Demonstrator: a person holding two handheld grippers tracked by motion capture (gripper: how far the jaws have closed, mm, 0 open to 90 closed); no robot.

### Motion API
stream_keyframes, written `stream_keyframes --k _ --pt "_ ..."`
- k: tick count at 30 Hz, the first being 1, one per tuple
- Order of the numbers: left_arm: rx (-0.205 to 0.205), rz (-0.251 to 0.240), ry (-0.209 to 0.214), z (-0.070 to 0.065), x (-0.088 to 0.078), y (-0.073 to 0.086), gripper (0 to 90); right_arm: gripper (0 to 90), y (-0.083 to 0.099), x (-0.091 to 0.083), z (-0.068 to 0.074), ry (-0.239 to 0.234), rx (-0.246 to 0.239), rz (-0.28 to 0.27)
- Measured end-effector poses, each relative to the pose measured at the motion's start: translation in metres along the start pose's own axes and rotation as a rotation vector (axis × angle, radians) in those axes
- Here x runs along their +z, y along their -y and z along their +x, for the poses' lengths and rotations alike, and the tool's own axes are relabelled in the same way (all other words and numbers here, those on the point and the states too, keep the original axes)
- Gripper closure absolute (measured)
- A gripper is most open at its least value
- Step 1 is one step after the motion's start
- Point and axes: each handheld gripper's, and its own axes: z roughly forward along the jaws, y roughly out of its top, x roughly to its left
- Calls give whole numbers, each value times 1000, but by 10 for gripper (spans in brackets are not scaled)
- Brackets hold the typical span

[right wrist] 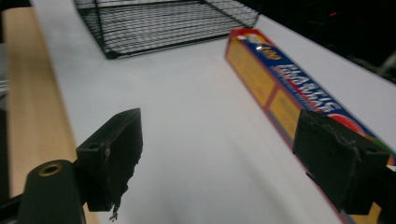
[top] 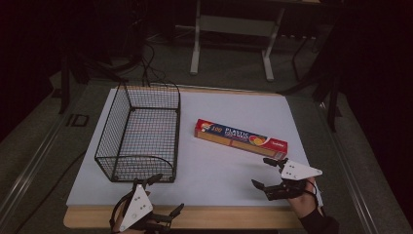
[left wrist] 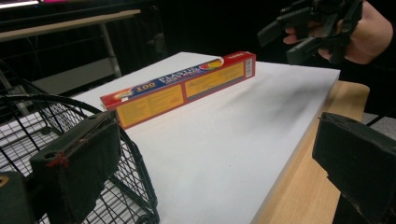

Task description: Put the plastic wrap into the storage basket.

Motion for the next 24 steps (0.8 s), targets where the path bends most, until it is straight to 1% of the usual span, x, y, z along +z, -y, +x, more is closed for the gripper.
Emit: stream_keyframes --k 2,3,5,6,7,8,10,11,12,14,16,17,19,20,22,24 --pt "9 3 0 -1 0 0 18 186 0 1 -2 -50 -3 6" --pt "9 3 0 -1 0 0 18 186 0 2 -2 -60 -10 10" --pt "15 6 9 -2 0 -1 18 186 0 5 0 -62 -40 26" --pt "15 6 9 -2 0 -1 18 186 0 5 0 -62 -40 26" --pt "19 10 11 -2 0 -1 18 186 -1 6 1 -70 -48 38" --pt "26 6 22 -2 1 -2 18 185 -1 10 3 -96 -45 68" --pt "26 6 22 -2 1 -2 18 185 -1 11 4 -105 -46 78" --pt "26 2 29 -3 0 -2 18 182 -1 11 4 -105 -46 78" --pt "28 3 30 -3 0 -2 18 176 -2 13 6 -119 -48 101" --pt "33 -4 31 -4 -1 -2 18 174 -3 13 8 -137 -46 114" --pt "35 -7 31 -4 -1 -3 18 174 -4 13 9 -140 -45 119" --pt "41 -9 31 -5 -1 -3 18 158 -7 14 12 -151 -44 153" --pt "43 -15 32 -6 0 -4 18 157 -10 14 13 -138 -41 175" --pt "38 -21 45 -6 1 -5 18 155 -12 14 14 -142 -38 164" --pt "38 -17 52 -7 2 -4 18 136 -15 11 14 -153 -17 144" --pt "41 -17 51 -7 3 -5 18 121 -21 6 15 -158 -8 95"
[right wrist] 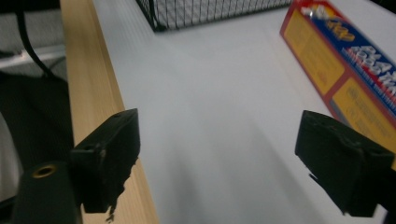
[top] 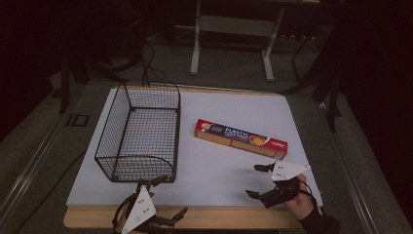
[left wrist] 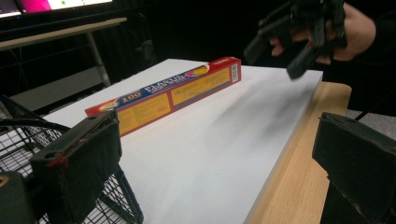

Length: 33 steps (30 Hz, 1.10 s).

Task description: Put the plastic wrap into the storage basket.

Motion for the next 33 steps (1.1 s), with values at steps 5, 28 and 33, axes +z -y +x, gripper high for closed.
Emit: stream_keyframes --k 5,28,33 --pt "-4 5 -3 0 1 0 18 102 -15 -12 2 -3 17 -74" --pt "-3 14 5 0 2 1 18 122 -60 8 -41 -24 -28 -21" --pt "-3 15 6 -1 2 1 18 103 -65 18 -51 -21 -23 10"
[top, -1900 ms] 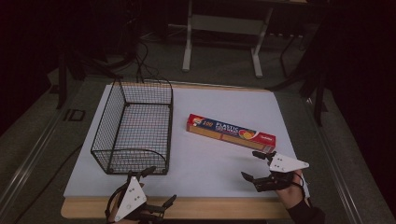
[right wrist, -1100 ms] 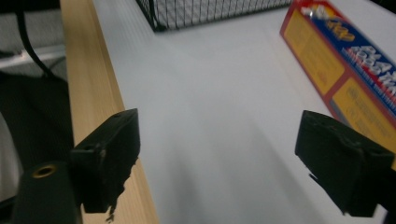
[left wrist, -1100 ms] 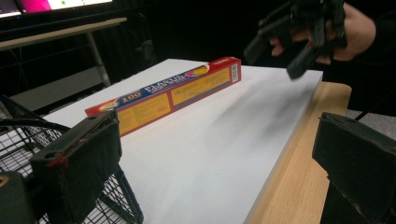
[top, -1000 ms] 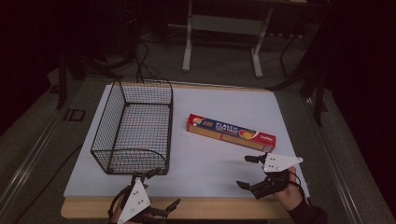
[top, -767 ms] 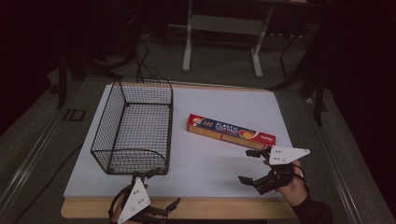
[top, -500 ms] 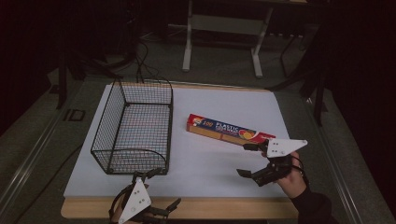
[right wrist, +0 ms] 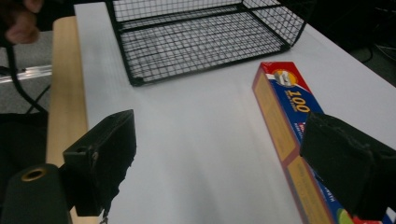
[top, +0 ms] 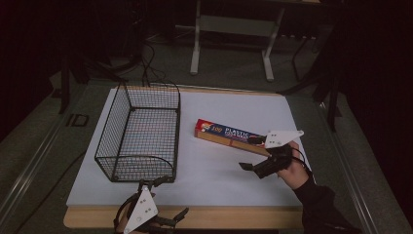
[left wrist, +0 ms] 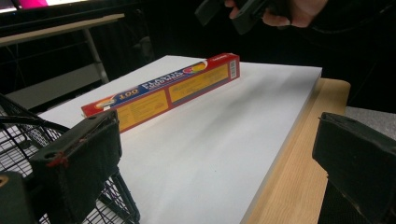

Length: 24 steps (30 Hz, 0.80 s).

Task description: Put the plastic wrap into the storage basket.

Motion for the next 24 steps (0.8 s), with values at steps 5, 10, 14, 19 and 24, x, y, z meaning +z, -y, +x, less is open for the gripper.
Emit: stream_keyframes --k 5,10,14,19,24 --pt "-3 9 8 0 1 0 18 101 -4 12 -9 41 14 21" --pt "-4 3 4 0 -1 0 18 101 -4 21 -19 32 11 39" --pt "-5 0 3 0 -1 0 18 101 -4 27 -24 40 -4 70" --pt "-7 1 3 0 -2 1 18 101 -5 38 -36 45 -9 119" --pt "-8 2 3 -1 -2 1 18 101 -8 47 -48 53 -17 159"
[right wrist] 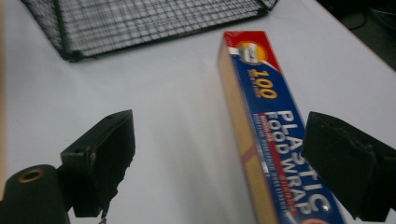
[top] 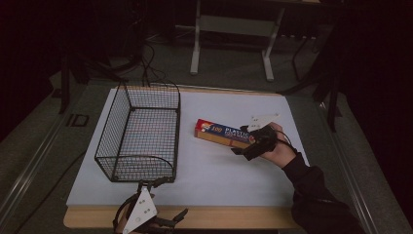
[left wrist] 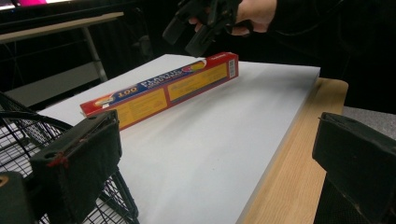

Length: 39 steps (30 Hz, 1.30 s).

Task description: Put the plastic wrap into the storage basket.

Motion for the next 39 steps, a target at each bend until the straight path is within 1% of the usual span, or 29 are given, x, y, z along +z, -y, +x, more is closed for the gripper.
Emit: stream_keyframes --k 2,4,6,8,12,15,19,20,24,26,30,31,34,37,38,39 --pt "-1 0 0 0 0 0 18 101 -1 2 -2 1 -5 7" --pt "-1 0 -2 0 -1 0 18 101 -2 6 -7 -5 -2 31" --pt "-2 -1 -3 0 -1 0 18 101 -2 8 -10 0 -3 41" --pt "-1 -4 -3 -1 -2 1 18 102 -2 9 -12 -5 -1 48" --pt "2 -6 2 -2 -2 1 18 102 -4 15 -20 -9 -5 95" --pt "6 -6 5 -2 -2 0 18 102 -5 19 -25 -3 -7 129" --pt "4 -8 7 -3 -3 1 18 102 -4 25 -30 -4 -9 158" --pt "4 -8 7 -3 -3 1 18 103 -4 26 -31 -11 -6 163" --pt "5 -8 9 -3 -3 1 18 107 -4 32 -38 -12 -2 208" --pt "4 -8 9 -3 -3 1 18 107 -5 35 -40 -21 9 222" --pt "5 -8 12 -3 -3 1 18 108 -5 42 -46 -27 9 260" --pt "5 -8 12 -3 -3 1 18 108 -5 42 -46 -27 9 260" --pt "3 -8 16 -3 -3 1 18 127 -1 48 -52 -21 22 285" --pt "2 -6 16 -3 -3 1 18 128 1 50 -54 -19 24 289" --pt "0 -7 16 -3 -3 1 18 133 2 51 -56 -16 23 297" --pt "1 -7 16 -3 -4 1 18 143 4 54 -59 -6 12 324"
